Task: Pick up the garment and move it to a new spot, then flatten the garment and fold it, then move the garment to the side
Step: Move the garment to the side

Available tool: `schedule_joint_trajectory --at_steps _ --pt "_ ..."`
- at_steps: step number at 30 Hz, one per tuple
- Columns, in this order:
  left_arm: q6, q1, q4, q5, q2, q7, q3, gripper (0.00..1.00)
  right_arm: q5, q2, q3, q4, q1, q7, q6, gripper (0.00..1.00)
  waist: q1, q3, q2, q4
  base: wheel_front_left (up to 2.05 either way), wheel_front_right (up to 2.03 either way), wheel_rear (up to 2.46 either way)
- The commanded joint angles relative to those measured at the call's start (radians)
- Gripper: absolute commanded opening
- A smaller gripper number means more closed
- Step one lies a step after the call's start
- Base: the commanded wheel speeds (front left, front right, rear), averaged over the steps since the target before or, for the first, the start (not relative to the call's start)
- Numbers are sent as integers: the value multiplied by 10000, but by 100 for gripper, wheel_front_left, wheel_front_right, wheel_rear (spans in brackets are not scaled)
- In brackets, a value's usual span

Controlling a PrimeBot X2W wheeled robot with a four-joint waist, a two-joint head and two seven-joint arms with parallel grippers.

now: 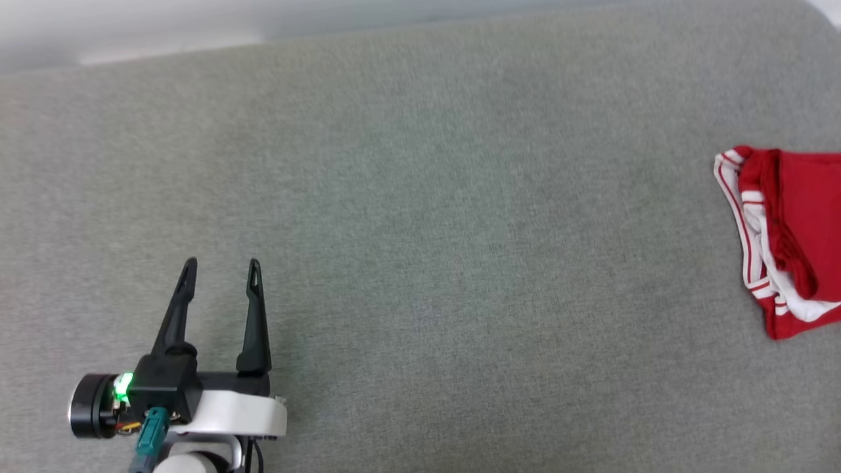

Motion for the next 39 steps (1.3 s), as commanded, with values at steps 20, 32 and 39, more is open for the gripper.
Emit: schedule_joint_trajectory --at_steps 20,32,39 --pt "-31 1041 487 -86 -261 -23 -130 100 -2347 4910 -585 -4759 4665 -3471 -7 100 0 -2334 -1 1418 0 0 0" --pt "-86 1308 853 -65 -312 -23 -218 100 -2169 6348 -936 -5002 7231 -3476 -7 100 0 -2969 -1 1810 0 0 0" --pt "-202 1532 1001 -139 -325 -23 -275 100 -2176 6690 -1202 -5191 8104 -3477 -7 100 0 -3231 -1 1864 0 0 0"
